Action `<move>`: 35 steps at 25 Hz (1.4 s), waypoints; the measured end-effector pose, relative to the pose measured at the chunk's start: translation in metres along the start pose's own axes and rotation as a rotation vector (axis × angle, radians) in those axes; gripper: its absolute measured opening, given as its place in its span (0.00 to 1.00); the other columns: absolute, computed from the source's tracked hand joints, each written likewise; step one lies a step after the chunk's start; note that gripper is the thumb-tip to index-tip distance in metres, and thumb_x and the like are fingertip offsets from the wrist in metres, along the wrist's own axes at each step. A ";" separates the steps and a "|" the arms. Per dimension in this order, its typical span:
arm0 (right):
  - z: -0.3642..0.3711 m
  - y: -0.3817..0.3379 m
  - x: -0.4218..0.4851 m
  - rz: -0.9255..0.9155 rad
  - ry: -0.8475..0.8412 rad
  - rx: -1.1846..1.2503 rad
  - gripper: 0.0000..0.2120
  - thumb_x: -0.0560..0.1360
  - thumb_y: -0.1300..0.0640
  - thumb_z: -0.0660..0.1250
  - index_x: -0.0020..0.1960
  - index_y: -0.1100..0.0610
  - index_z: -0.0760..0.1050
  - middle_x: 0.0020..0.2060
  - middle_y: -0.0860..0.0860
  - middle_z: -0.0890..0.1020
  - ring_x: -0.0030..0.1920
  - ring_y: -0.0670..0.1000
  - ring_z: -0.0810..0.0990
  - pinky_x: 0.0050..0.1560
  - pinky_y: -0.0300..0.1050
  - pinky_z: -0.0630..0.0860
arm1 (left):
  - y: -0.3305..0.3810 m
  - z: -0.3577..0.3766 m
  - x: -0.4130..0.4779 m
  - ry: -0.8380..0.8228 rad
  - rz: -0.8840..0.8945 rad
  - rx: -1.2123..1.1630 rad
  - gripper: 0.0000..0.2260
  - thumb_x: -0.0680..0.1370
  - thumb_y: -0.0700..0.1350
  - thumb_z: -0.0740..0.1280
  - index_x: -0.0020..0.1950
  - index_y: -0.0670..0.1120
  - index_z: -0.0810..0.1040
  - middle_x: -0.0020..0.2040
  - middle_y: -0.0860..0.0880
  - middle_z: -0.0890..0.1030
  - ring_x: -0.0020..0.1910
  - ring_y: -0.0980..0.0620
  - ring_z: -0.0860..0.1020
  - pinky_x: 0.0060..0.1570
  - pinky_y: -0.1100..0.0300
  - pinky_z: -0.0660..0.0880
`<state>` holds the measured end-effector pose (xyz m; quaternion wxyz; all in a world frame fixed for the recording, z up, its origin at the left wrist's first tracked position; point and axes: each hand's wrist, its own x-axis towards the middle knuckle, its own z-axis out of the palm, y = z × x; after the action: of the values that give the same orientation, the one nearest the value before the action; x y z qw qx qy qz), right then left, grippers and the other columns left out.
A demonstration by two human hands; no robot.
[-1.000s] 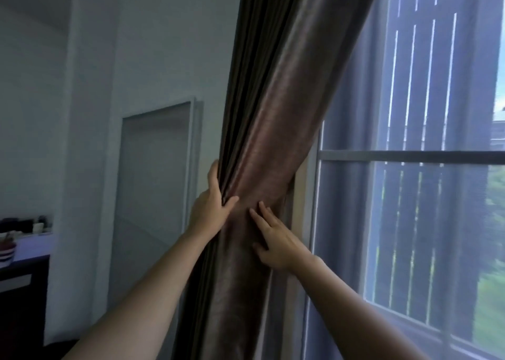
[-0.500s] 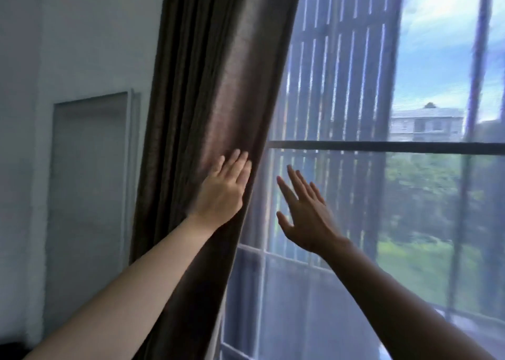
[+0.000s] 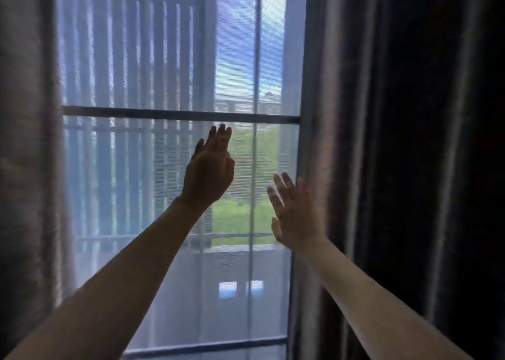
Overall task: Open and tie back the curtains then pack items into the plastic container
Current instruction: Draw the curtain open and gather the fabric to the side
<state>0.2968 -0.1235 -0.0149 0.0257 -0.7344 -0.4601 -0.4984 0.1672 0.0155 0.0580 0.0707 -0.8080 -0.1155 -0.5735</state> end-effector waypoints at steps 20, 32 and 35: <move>0.114 0.277 -0.133 0.810 0.294 -0.378 0.63 0.57 0.44 0.79 0.77 0.55 0.41 0.73 0.65 0.51 0.73 0.62 0.53 0.64 0.73 0.48 | 0.349 0.265 0.142 -0.079 0.294 -0.941 0.35 0.75 0.66 0.55 0.76 0.58 0.43 0.78 0.54 0.43 0.77 0.52 0.40 0.70 0.33 0.48; 0.135 0.478 -0.202 1.020 0.250 -0.383 0.63 0.55 0.38 0.78 0.76 0.55 0.44 0.74 0.66 0.52 0.74 0.66 0.55 0.63 0.73 0.61 | 0.537 0.368 0.192 -0.073 0.413 -0.998 0.45 0.69 0.68 0.64 0.77 0.57 0.42 0.78 0.50 0.40 0.77 0.46 0.39 0.69 0.30 0.49; 0.144 0.544 -0.221 1.050 0.213 -0.385 0.62 0.54 0.37 0.78 0.76 0.53 0.47 0.75 0.66 0.52 0.73 0.68 0.56 0.58 0.77 0.63 | 0.596 0.397 0.205 -0.078 0.399 -0.993 0.44 0.70 0.67 0.64 0.76 0.57 0.40 0.78 0.50 0.38 0.76 0.47 0.38 0.69 0.33 0.45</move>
<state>0.7626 -0.5085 -0.0259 0.1819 -0.8016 0.0707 -0.5651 0.7532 -0.4393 0.1301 -0.2166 -0.7711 0.3229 -0.5043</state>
